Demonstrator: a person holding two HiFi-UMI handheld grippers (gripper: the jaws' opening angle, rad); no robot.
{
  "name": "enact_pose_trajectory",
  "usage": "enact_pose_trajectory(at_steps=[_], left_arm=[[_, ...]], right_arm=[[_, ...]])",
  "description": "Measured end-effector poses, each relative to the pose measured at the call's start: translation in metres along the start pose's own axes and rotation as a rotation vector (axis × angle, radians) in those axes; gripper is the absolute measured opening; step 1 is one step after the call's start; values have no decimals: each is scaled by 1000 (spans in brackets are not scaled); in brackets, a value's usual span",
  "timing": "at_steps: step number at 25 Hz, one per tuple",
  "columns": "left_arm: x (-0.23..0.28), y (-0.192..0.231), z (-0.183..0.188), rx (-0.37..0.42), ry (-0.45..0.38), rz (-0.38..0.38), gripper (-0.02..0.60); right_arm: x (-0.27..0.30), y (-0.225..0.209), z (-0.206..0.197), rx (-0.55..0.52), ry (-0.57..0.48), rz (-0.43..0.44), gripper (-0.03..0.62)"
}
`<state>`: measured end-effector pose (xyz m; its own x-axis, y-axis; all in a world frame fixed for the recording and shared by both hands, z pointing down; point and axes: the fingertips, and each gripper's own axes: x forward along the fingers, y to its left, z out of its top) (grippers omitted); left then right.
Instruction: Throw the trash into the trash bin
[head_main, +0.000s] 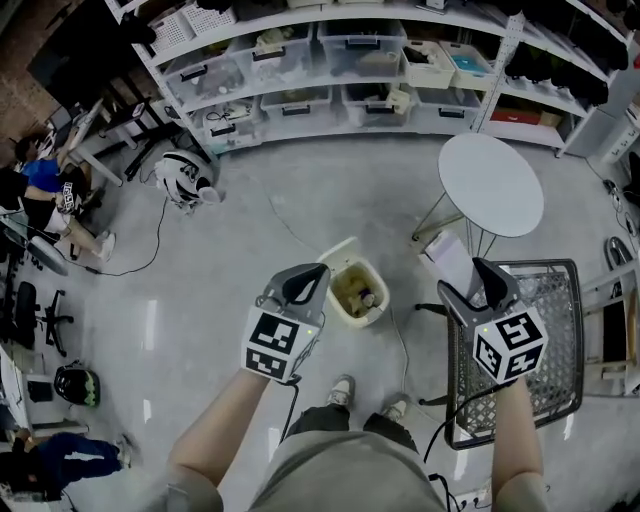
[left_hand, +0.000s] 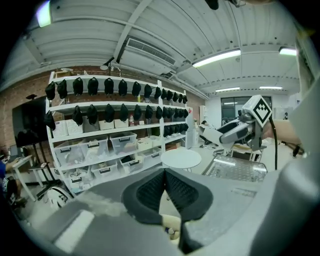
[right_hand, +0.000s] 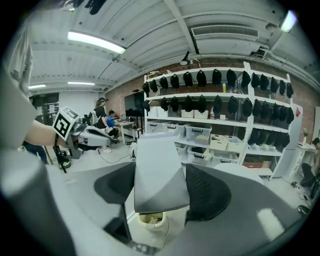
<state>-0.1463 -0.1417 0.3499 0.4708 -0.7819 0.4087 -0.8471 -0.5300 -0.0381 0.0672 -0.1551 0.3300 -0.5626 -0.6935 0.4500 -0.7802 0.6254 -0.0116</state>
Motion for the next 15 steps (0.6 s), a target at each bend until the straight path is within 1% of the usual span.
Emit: enact_pose_trajectory(at_steps=[4,9,12,15], left_arm=[[3,15,-22,-11,34,20,2],[12,38,-62,-35,87,41,2],[20,50,-88,-56,126,48,2],[32,61,-117,-71,161,57,2]], right_arm=[[45,19,-13,1,52,67,318],[105,44,-40,-6,136,135,316],[139,55,-65,4,196,165,317],[169,56,-94,13,256,170,318]])
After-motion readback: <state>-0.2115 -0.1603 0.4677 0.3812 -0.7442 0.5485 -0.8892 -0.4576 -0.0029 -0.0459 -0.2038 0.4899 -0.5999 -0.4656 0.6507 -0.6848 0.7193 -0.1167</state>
